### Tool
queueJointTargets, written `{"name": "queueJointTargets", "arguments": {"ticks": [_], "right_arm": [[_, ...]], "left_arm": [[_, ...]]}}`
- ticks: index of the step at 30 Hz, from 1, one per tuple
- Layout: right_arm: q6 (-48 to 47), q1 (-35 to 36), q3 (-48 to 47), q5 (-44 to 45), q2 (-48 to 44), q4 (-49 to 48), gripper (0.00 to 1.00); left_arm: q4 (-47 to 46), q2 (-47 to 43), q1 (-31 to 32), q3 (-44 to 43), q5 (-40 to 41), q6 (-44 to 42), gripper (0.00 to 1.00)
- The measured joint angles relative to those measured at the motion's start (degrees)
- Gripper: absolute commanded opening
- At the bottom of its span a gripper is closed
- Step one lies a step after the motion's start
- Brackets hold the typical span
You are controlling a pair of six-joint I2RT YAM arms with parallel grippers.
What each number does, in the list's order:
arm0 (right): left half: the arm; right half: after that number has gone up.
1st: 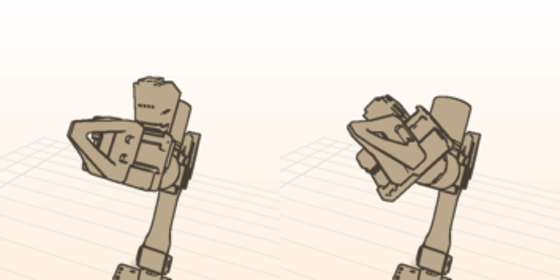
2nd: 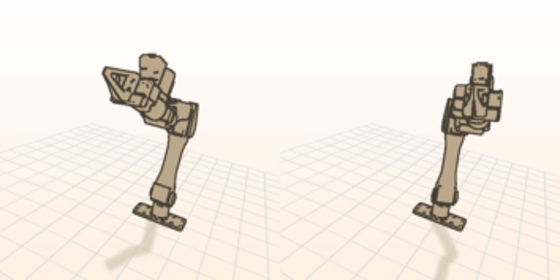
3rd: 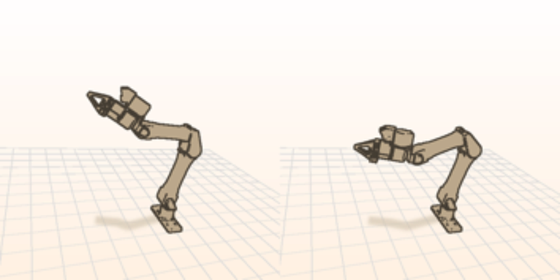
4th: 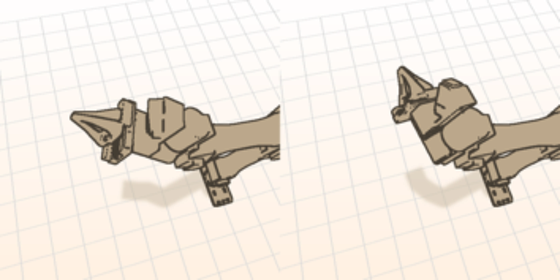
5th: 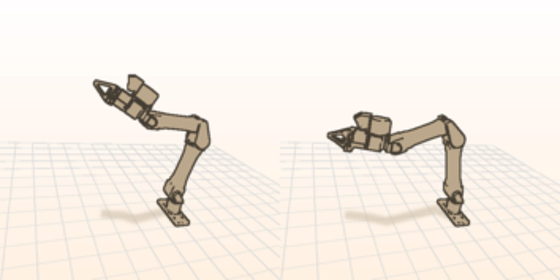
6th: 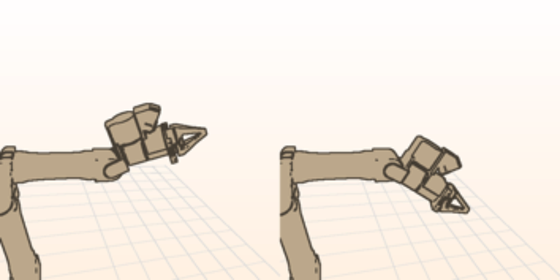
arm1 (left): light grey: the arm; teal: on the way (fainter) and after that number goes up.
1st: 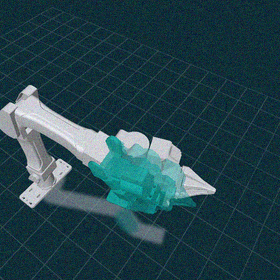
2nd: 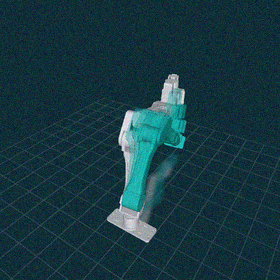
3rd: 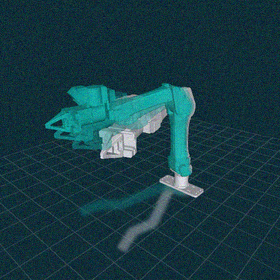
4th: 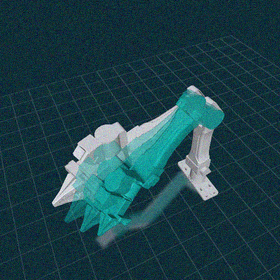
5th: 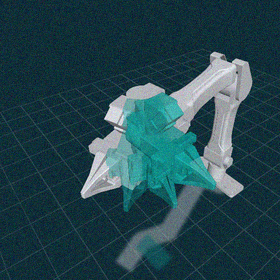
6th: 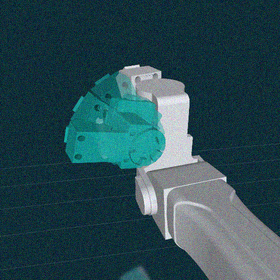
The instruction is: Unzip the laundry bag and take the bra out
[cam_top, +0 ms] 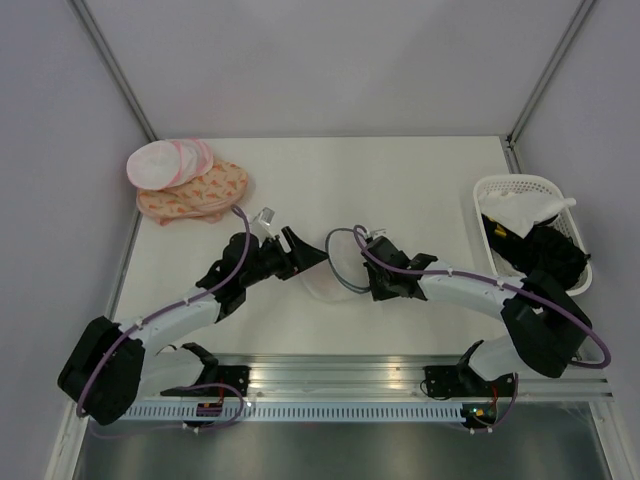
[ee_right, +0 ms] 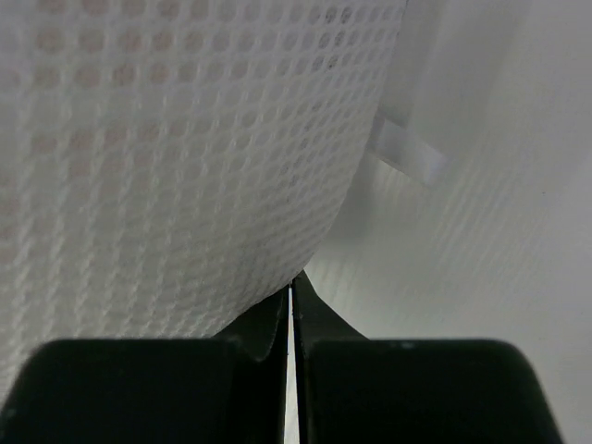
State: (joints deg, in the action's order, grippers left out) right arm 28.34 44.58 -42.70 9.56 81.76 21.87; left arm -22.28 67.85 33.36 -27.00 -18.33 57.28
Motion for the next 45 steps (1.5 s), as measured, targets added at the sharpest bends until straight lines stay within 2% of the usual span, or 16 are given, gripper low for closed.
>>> {"name": "queueJointTargets", "arguments": {"ticks": [3,8,17,22,25,28,29,31,34,35,36,39,41,42,44,45], "right_arm": [[0.5,-0.5,0.0,1.6,2.1,0.1,0.01],[1.0,-1.3,0.0,2.9,2.6,0.0,0.0],[1.0,-1.7,-0.5,3.4,4.2,-0.2,0.0],[1.0,-1.7,-0.5,3.0,4.2,-0.3,0.01],[0.8,-1.7,-0.5,2.0,4.2,-0.5,0.0],[0.7,-1.7,-0.5,1.1,4.2,-0.7,0.0],[0.6,-1.7,-0.5,0.9,4.2,-0.8,0.0],[0.6,-1.7,-0.5,0.8,4.0,-0.9,0.01],[0.6,-1.7,-0.5,1.0,3.0,-0.8,0.01],[0.6,-1.7,-0.5,1.4,2.4,-0.6,0.06],[0.8,-1.7,-0.5,1.9,1.7,-0.2,0.26],[1.3,-1.7,-0.6,3.5,-1.8,1.9,0.52],[1.3,-1.7,-1.4,4.3,-5.6,4.7,0.63],[1.0,-1.6,-2.4,4.3,-7.4,6.2,0.76],[0.4,-1.2,-5.1,4.3,-10.6,9.1,0.79],[0.1,-0.8,-6.9,4.3,-11.9,10.2,0.9]], "left_arm": [[3.0,-6.0,0.0,1.5,4.1,-0.6,0.88],[8.5,-11.2,-0.1,3.0,11.5,-1.2,0.88],[6.3,4.9,-0.2,6.8,13.7,-1.7,0.83],[-2.9,10.4,-0.2,6.9,13.0,-1.3,0.8],[-10.5,14.7,-0.2,7.5,11.0,-0.3,0.69],[-17.0,20.1,-0.2,7.1,8.0,1.5,0.35],[-19.3,22.0,-0.2,7.0,6.8,2.3,0.15],[-23.5,24.7,-0.3,7.0,5.0,3.8,0.04],[-27.3,25.9,-0.3,7.3,3.9,4.6,0.02],[-28.4,25.8,-0.3,7.6,3.7,4.7,0.02],[-29.2,25.6,-0.3,7.9,3.6,4.8,0.02],[-29.0,22.7,-0.3,9.4,3.4,4.8,0.02],[-26.0,19.3,-0.3,9.6,3.4,4.7,0.02],[-24.2,17.2,-0.3,9.6,3.5,4.3,0.02],[-20.2,12.7,-0.3,9.5,4.2,3.6,0.02],[-18.3,10.8,-0.3,9.4,4.5,3.1,0.02]]}}
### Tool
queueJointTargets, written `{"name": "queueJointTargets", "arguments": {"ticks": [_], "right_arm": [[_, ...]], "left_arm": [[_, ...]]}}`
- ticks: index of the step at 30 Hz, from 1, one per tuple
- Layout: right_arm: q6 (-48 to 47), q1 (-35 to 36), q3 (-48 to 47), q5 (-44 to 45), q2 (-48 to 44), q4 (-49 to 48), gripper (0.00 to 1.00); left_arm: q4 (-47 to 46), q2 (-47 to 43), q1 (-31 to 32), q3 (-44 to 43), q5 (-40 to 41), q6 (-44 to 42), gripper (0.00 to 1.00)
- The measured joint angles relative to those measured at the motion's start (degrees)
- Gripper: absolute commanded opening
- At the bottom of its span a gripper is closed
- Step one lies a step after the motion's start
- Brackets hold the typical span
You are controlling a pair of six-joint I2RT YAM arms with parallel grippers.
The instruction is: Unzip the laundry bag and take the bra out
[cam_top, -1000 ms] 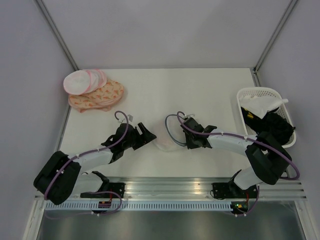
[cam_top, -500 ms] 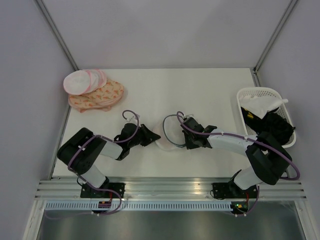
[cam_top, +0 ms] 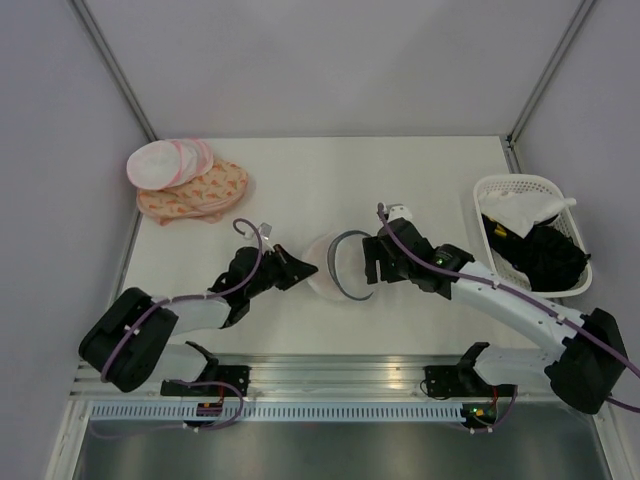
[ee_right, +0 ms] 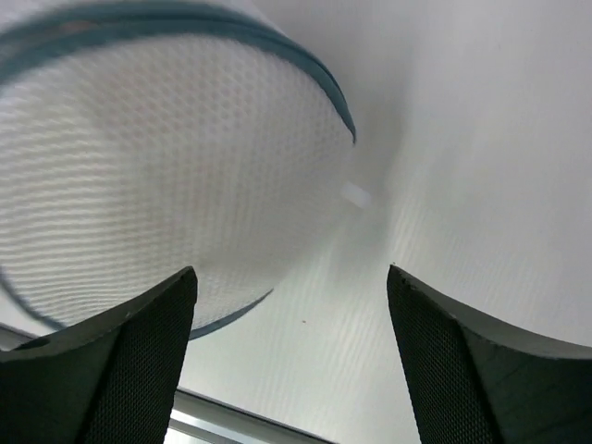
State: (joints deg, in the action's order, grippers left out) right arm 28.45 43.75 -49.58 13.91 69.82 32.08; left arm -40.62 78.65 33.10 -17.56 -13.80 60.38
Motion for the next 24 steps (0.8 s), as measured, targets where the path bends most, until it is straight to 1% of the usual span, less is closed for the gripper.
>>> {"name": "queueJointTargets", "arguments": {"ticks": [3,7,10,13,17,19,21,24], "right_arm": [[-0.5,2.6,-4.7,0.3,-2.5,2.1,0.94],[-0.3,7.6,-8.2,1.2,-2.7,3.3,0.97],[0.0,11.3,-10.9,1.7,-0.5,3.8,0.98],[0.5,14.4,-14.1,3.4,4.2,3.9,0.98],[2.2,17.2,-16.3,7.5,11.8,4.2,0.98],[4.1,17.4,-16.3,11.2,14.5,6.3,0.98],[6.6,17.2,-16.2,15.2,15.8,9.0,0.98],[10.1,16.6,-15.5,20.5,15.2,12.5,0.98]], "left_arm": [[5.5,-4.6,0.0,-0.6,0.9,-1.1,0.02],[12.4,-7.5,0.7,-1.8,2.5,-2.5,0.02],[17.9,-8.6,2.4,-3.1,4.8,-3.5,0.02],[20.5,-9.2,3.3,-3.6,5.9,-3.9,0.02],[22.8,-9.8,3.4,-3.6,6.7,-4.0,0.02],[23.8,-10.8,3.4,-3.6,7.2,-4.0,0.02],[24.9,-12.2,3.4,-3.6,7.8,-4.1,0.02],[26.3,-14.8,3.4,-3.5,9.2,-4.2,0.02]]}}
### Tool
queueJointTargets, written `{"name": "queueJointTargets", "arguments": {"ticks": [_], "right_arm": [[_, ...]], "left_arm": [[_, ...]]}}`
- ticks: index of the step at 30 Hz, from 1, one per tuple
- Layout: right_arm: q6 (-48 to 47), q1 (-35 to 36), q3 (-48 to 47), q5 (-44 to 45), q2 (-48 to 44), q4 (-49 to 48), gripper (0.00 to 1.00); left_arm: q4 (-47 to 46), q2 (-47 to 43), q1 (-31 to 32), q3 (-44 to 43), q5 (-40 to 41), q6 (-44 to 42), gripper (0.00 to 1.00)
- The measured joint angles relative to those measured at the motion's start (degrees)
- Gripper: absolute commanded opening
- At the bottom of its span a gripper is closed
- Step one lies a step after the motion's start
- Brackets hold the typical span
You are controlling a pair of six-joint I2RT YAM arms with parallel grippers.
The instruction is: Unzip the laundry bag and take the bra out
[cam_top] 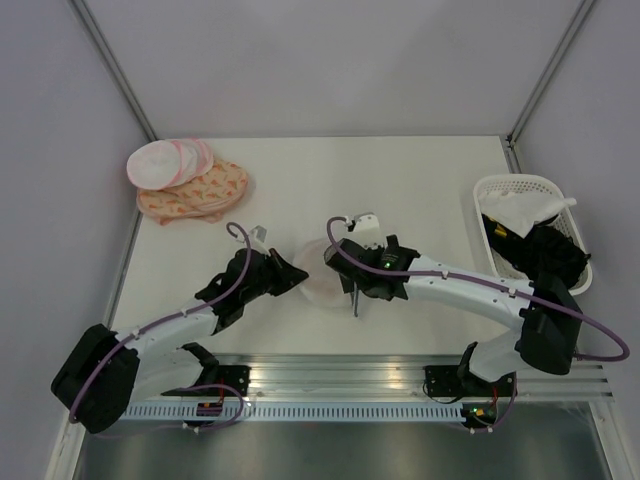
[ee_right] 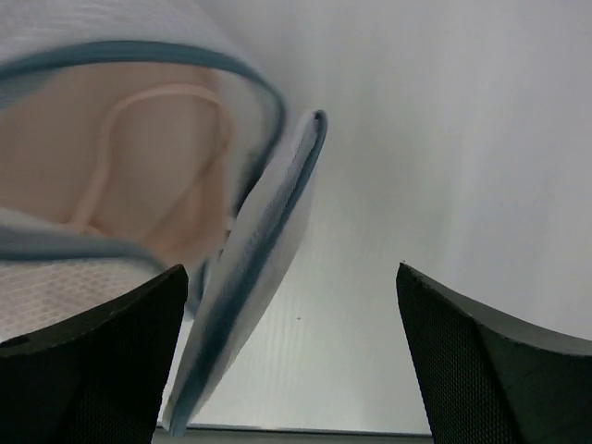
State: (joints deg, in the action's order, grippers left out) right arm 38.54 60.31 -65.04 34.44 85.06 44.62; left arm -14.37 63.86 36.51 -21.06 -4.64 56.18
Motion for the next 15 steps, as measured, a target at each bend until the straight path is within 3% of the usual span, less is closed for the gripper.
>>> {"name": "queueJointTargets", "arguments": {"ticks": [10,15], "right_arm": [[11.2,-2.8,4.8,13.3,-4.9,15.0,0.98],[4.2,-2.8,10.8,3.4,-13.2,2.2,0.96]], "left_arm": [[3.3,-8.3,0.0,5.2,3.1,0.0,0.02],[2.6,-8.2,-0.1,7.7,3.1,0.0,0.02]]}}
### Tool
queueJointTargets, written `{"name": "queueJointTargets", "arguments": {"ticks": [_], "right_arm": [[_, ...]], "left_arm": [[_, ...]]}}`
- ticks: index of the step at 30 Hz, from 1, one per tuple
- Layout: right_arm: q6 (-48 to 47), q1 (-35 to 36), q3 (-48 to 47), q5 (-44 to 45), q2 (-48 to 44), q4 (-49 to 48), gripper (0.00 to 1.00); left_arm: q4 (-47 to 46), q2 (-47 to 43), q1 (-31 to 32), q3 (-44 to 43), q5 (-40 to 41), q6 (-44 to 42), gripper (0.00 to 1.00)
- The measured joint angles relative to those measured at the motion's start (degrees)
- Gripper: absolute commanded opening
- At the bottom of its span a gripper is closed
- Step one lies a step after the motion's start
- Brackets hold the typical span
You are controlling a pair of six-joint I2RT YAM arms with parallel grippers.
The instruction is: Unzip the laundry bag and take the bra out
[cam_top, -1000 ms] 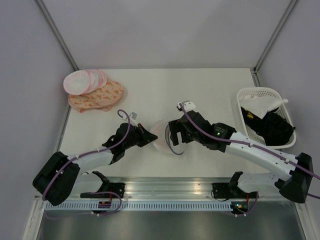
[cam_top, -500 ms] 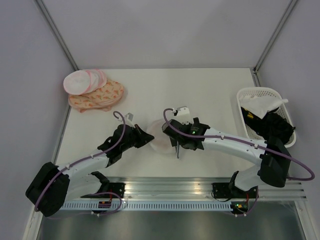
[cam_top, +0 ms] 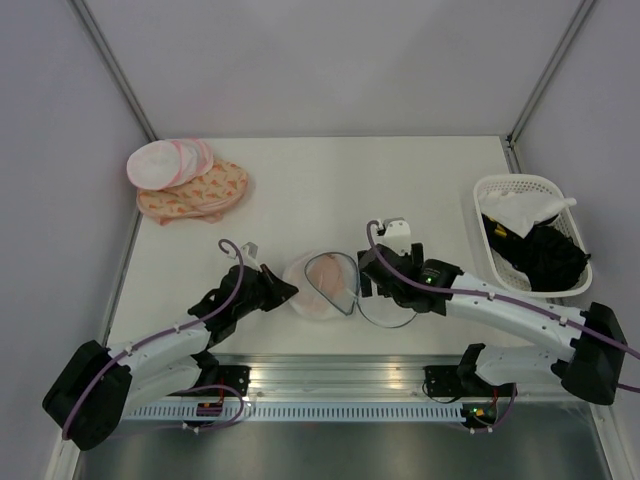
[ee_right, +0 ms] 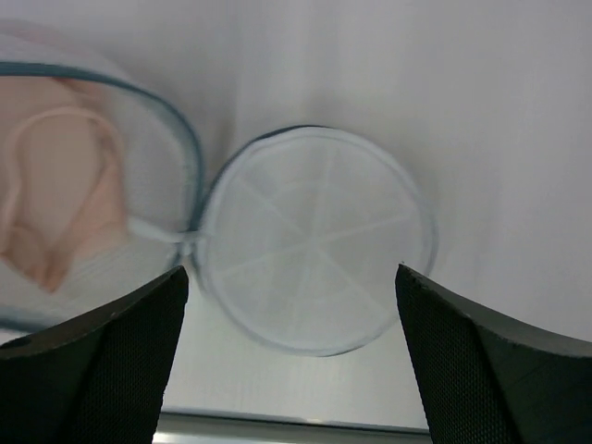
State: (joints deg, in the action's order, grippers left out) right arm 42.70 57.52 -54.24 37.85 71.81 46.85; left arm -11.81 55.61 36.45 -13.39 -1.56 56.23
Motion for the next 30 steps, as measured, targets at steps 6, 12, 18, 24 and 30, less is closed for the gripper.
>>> {"name": "queueJointTargets", "arguments": {"ticks": [6,12,18,24,30], "right_arm": [[-5.1,-0.2,5.4,-16.7,-4.6,-20.0,0.88],[-6.9,-1.6,9.0,-26.6,2.2,-33.5,0.77],[-8.2,-4.2,9.9,-29.7,7.3,-39.5,0.7],[-9.3,-6.4,9.9,-31.9,9.9,-44.1,0.66],[-10.2,-7.6,9.9,-33.0,13.4,-46.7,0.52]], "left_arm": [[-5.0,0.9,0.0,3.5,-0.6,0.4,0.02],[-11.3,2.5,0.0,6.3,-2.1,1.6,0.02],[-15.2,2.9,-0.1,7.9,-3.5,2.5,0.02],[-18.1,4.5,-0.1,8.2,-4.8,3.1,0.02],[-20.3,6.3,-0.1,8.2,-5.6,3.8,0.02]]}}
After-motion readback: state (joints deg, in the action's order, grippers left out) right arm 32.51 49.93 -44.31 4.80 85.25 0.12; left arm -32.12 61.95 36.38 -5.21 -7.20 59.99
